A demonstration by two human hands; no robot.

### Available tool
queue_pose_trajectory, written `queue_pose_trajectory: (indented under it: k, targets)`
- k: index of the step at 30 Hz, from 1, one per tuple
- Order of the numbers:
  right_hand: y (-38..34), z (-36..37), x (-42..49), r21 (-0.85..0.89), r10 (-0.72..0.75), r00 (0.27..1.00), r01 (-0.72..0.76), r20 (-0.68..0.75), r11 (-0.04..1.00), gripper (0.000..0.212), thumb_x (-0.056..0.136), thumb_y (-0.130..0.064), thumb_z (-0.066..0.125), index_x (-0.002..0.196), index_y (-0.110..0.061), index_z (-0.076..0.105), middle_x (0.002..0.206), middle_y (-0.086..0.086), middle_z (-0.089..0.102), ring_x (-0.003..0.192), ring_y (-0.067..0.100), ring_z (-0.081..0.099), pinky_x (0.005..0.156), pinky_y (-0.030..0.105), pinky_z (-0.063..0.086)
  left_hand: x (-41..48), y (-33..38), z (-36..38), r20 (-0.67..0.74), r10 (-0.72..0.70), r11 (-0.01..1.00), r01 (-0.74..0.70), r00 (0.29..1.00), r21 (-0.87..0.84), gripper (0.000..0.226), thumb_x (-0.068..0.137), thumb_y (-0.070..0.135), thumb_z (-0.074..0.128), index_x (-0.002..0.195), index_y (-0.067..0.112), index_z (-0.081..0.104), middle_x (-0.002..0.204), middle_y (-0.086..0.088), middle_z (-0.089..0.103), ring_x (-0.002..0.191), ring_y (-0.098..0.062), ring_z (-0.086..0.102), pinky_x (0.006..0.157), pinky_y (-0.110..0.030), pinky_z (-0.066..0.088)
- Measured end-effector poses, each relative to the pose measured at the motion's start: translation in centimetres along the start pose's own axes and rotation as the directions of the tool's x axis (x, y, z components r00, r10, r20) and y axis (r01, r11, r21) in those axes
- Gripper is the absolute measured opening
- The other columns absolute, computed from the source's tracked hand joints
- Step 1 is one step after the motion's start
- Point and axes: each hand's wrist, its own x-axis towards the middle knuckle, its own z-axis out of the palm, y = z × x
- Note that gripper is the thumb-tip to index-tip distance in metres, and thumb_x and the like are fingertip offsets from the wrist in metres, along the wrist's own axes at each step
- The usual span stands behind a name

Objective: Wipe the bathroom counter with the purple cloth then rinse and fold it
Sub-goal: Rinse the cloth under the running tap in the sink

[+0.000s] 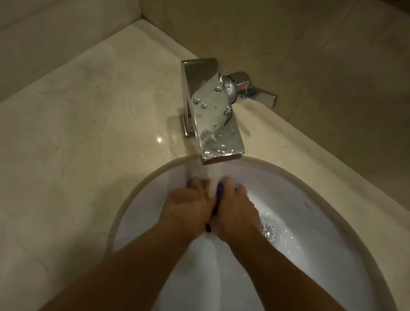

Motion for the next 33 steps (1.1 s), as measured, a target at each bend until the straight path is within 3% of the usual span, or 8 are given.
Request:
queue_pose_trajectory:
  k: [4,8,11,14,17,21,24,33]
  targets:
    - [-0.3,-0.4,-1.6,0.009,0.032,0.997,-0.033,0.077,0.999,0.089,0.070,-0.031,0.083,0.137,-0.029,0.025,0.132,0.010,0.035,0.107,0.039,0.058,0.083,0.048,0.055,-1.3,0.0,0.4,0.046,-0.078,0.984,0.084,0.996,-0.159,0.058,0.093,0.025,0.057,0.142,0.013,0.028,0.131,-0.014,0.045,0.092,-0.029,0.065,0.070,-0.037,0.050]
    - [-0.7,-1.0,-5.9,-0.039,0.066,0.975,-0.059,0.212,0.998,0.111,0.075,-0.036,0.080,0.153,-0.031,0.001,0.141,0.010,0.035,0.124,0.037,0.047,0.096,0.048,0.049,-5.4,-0.2,0.9,0.143,-0.105,0.965,0.136,0.984,-0.226,0.080,0.088,0.037,0.064,0.150,0.024,0.014,0.126,-0.009,0.046,0.091,-0.026,0.063,0.066,-0.034,0.042]
    - [-0.4,-3.2,-7.9,-0.058,0.108,0.971,-0.098,0.213,0.994,0.090,0.081,-0.039,0.070,0.152,-0.024,0.016,0.134,0.011,0.044,0.122,0.035,0.051,0.096,0.044,0.049,-7.1,-0.8,-0.4,0.200,-0.097,0.961,0.145,0.975,-0.237,0.093,0.080,0.043,0.069,0.150,0.026,0.010,0.124,-0.006,0.046,0.093,-0.024,0.061,0.066,-0.033,0.043]
    - [-0.5,-7.1,-8.1,-0.130,0.142,0.963,-0.114,0.230,0.985,0.057,0.088,-0.033,0.062,0.139,-0.018,0.042,0.120,0.008,0.058,0.109,0.027,0.058,0.087,0.037,0.051,-7.2,-1.5,-3.5,0.154,-0.105,0.955,0.143,0.983,-0.262,0.084,0.080,0.053,0.066,0.145,0.026,0.022,0.125,-0.006,0.047,0.101,-0.026,0.059,0.074,-0.036,0.048]
    - [-1.5,-10.8,-8.5,-0.204,0.156,0.948,-0.101,0.278,0.974,0.043,0.091,-0.030,0.060,0.132,-0.019,0.054,0.121,0.006,0.062,0.106,0.023,0.059,0.086,0.032,0.051,-7.3,-1.9,-6.5,0.127,-0.101,0.953,0.133,0.987,-0.273,0.075,0.085,0.058,0.057,0.145,0.025,0.025,0.131,-0.008,0.046,0.112,-0.028,0.054,0.077,-0.037,0.042]
    - [-3.4,-14.7,-9.5,-0.251,0.115,0.975,-0.065,0.191,0.966,0.040,0.091,-0.032,0.057,0.131,-0.023,0.055,0.128,0.003,0.061,0.112,0.024,0.058,0.090,0.034,0.050,-8.1,-2.2,-10.5,0.106,-0.083,0.949,0.111,0.991,-0.295,0.076,0.086,0.058,0.055,0.147,0.024,0.025,0.144,-0.008,0.041,0.126,-0.029,0.047,0.097,-0.042,0.045]
    - [-5.1,-17.1,-10.4,-0.228,0.051,0.987,-0.015,0.152,0.973,0.042,0.093,-0.029,0.056,0.134,-0.022,0.057,0.136,0.004,0.059,0.123,0.025,0.055,0.100,0.034,0.047,-9.1,-2.9,-13.4,0.070,-0.070,0.950,0.088,0.995,-0.299,0.072,0.084,0.054,0.059,0.144,0.025,0.032,0.144,-0.003,0.041,0.126,-0.027,0.047,0.096,-0.044,0.046]
    - [-9.4,-20.6,-10.1,0.132,0.043,0.999,-0.038,-0.034,0.991,0.065,0.091,-0.018,0.054,0.150,-0.009,0.029,0.149,0.014,0.042,0.132,0.031,0.046,0.097,0.032,0.040,-10.9,-4.3,-15.6,0.099,-0.051,0.957,0.077,0.994,-0.280,0.080,0.083,0.051,0.061,0.151,0.027,0.025,0.144,-0.002,0.039,0.126,-0.026,0.044,0.096,-0.041,0.045]
